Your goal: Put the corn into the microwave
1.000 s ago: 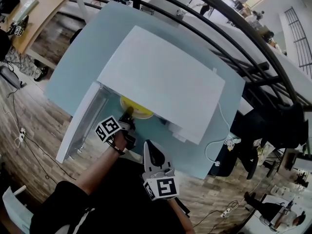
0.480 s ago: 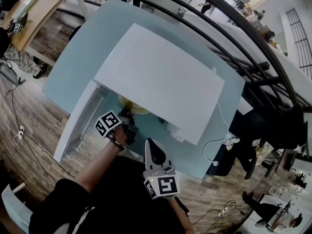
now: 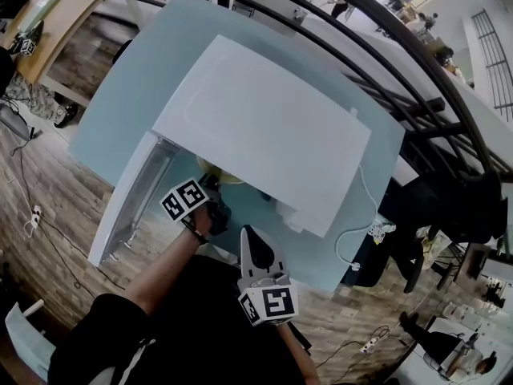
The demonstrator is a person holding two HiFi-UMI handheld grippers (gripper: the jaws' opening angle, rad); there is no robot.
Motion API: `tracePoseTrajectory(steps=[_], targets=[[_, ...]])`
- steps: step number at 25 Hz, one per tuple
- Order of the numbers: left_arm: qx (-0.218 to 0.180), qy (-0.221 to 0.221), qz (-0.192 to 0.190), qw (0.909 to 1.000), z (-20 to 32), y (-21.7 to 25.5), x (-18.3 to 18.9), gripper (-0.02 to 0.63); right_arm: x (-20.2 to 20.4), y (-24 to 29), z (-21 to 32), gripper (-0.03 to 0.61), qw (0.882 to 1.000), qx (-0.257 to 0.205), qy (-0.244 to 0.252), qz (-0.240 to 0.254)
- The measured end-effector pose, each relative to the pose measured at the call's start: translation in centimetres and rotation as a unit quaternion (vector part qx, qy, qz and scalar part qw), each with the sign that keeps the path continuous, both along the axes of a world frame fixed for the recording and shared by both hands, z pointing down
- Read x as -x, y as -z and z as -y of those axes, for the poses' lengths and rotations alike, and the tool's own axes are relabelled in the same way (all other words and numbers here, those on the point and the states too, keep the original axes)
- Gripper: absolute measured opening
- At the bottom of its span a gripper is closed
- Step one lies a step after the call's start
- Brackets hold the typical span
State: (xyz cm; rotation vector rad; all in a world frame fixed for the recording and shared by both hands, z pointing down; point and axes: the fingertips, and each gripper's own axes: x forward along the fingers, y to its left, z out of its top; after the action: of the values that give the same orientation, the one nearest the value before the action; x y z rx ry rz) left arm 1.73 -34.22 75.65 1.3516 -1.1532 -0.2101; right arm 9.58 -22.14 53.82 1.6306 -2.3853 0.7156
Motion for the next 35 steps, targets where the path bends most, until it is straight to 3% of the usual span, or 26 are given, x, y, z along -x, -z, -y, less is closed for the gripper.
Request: tracePoseTrajectory(steps=[14,19,31,35], targets=[[-0.04,-0.041,0.027,0.998,-0.4,0.8,-0.4,0.098,-0.1,-0.3,0.0,0.009,1.0,0.006,-0.004,0.017],[-0.045,-0.05,0.047,0.9967,-0.5,1.0,0.0,0.197,0.2,-0.2,0.0,0.009,1.0,0.006,-0.002,0.019],[-0.035,-0.079,0.05,0.995,-2.7,0.7,-0.2,0.194,0.5,-0.3,-0.1,0.009,1.0,0.009,-0.007,0.028],[-0.043,-0.086,0.05,0.9941,-2.8,0.9,-0.5,0.124,0.6,-0.5,-0.1,0.009,0.999,0.01,-0.009,0.03]])
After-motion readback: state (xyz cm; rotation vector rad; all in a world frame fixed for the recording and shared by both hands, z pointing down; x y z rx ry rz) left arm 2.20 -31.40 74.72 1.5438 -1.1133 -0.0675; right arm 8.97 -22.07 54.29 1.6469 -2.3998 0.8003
